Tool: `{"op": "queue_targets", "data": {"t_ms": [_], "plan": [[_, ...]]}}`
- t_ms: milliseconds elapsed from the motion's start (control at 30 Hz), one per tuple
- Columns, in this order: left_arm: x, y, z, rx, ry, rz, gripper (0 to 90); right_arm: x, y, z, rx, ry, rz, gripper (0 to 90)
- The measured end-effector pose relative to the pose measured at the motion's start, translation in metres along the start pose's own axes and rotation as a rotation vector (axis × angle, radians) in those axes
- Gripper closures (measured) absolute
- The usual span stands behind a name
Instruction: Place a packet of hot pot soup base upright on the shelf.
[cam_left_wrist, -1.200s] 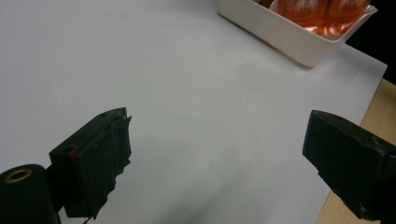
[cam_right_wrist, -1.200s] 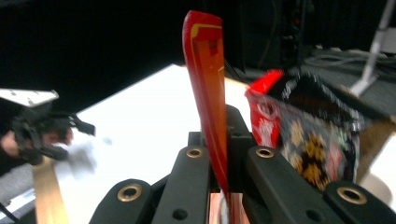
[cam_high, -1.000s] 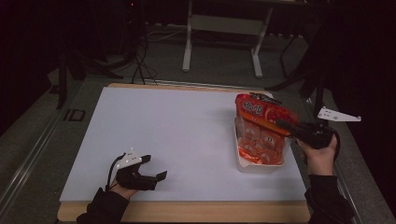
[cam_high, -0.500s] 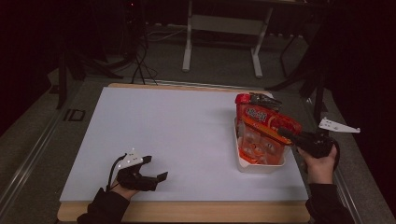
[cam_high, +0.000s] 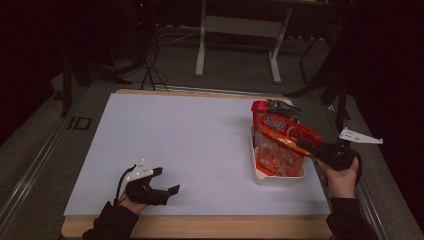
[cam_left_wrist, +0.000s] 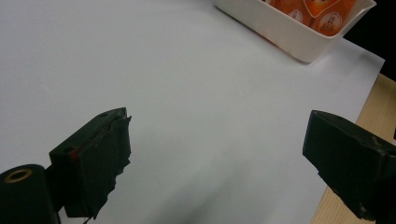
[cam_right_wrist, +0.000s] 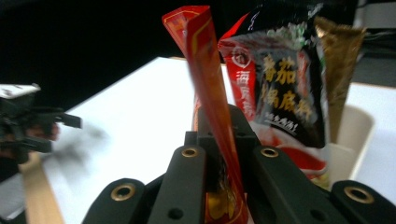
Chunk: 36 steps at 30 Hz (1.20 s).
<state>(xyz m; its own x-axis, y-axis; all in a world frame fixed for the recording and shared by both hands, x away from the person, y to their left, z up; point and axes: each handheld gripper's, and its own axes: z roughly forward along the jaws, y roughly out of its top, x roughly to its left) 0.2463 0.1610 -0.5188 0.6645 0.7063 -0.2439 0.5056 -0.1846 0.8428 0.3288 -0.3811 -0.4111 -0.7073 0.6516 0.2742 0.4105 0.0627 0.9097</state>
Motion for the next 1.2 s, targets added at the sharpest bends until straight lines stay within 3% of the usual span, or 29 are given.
{"op": "queue_targets", "data": {"t_ms": [100,167,267,367,467,600,767,900,1100,1200], "plan": [[0.001,0.0,0.0,0.0,0.001,0.0,7.8,0.004,0.007,-0.002,0.013,-0.073,-0.062,89.1],[0.001,0.0,0.0,0.0,0.002,-0.004,7.8,0.002,0.01,-0.003,0.02,-0.113,-0.07,88.6],[0.002,-0.001,-0.001,-0.001,0.002,-0.007,7.8,-0.008,0.007,-0.004,0.009,-0.097,-0.005,87.3],[0.002,-0.001,0.0,-0.002,0.0,-0.012,7.8,-0.017,0.004,-0.006,0.019,-0.117,0.041,85.5],[0.002,-0.001,0.0,-0.002,-0.001,-0.011,7.8,-0.023,0.002,-0.007,0.031,-0.143,0.07,83.2],[0.003,-0.001,0.0,-0.003,-0.002,-0.014,7.8,-0.027,-0.001,-0.008,0.015,-0.126,0.098,81.0],[0.002,-0.001,0.001,-0.002,-0.005,-0.013,7.8,-0.02,0.006,-0.009,-0.013,-0.113,0.072,76.5],[0.002,0.0,0.0,-0.004,-0.004,-0.012,7.8,-0.011,0.017,-0.012,-0.037,-0.108,0.045,67.7],[0.002,-0.001,0.0,-0.005,-0.006,-0.012,7.8,0.009,0.039,-0.017,-0.106,-0.114,-0.002,41.3],[0.001,-0.001,0.0,-0.004,-0.009,-0.009,7.8,0.021,0.048,-0.019,-0.139,-0.117,-0.046,33.3]]}}
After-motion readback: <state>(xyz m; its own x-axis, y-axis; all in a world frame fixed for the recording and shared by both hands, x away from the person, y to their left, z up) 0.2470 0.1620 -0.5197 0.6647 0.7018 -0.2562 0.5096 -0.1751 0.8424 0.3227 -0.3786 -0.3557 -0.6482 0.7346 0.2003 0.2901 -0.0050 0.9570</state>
